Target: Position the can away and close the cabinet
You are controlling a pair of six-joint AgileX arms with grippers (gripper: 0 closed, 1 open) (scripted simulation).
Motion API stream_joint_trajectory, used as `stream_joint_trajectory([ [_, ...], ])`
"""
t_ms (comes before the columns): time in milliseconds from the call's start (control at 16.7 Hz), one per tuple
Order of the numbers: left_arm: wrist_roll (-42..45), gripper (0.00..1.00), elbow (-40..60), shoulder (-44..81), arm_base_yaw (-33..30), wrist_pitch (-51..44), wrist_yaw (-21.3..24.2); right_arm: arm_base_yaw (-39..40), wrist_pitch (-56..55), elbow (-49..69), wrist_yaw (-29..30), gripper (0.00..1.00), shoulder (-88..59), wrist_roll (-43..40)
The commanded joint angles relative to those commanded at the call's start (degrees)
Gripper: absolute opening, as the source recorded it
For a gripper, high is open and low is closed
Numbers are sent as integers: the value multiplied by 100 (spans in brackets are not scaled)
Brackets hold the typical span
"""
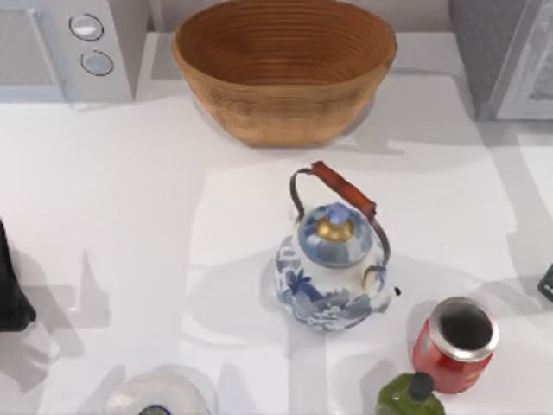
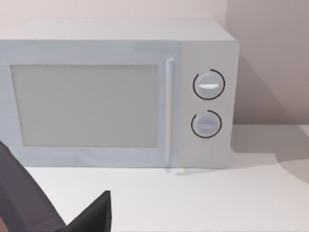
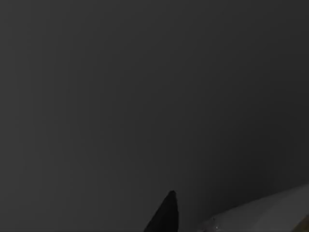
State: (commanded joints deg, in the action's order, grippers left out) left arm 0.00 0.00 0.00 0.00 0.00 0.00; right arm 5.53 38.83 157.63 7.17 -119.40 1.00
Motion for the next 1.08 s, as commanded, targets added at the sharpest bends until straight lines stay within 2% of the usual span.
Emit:
stream_joint_trajectory([
  [60,0,100,0,0,0,0,0,0,0,0,0,0,0,0],
  [840,0,100,0,0,0,0,0,0,0,0,0,98,0,0],
  [1080,0,100,0,0,0,0,0,0,0,0,0,100,0,0],
])
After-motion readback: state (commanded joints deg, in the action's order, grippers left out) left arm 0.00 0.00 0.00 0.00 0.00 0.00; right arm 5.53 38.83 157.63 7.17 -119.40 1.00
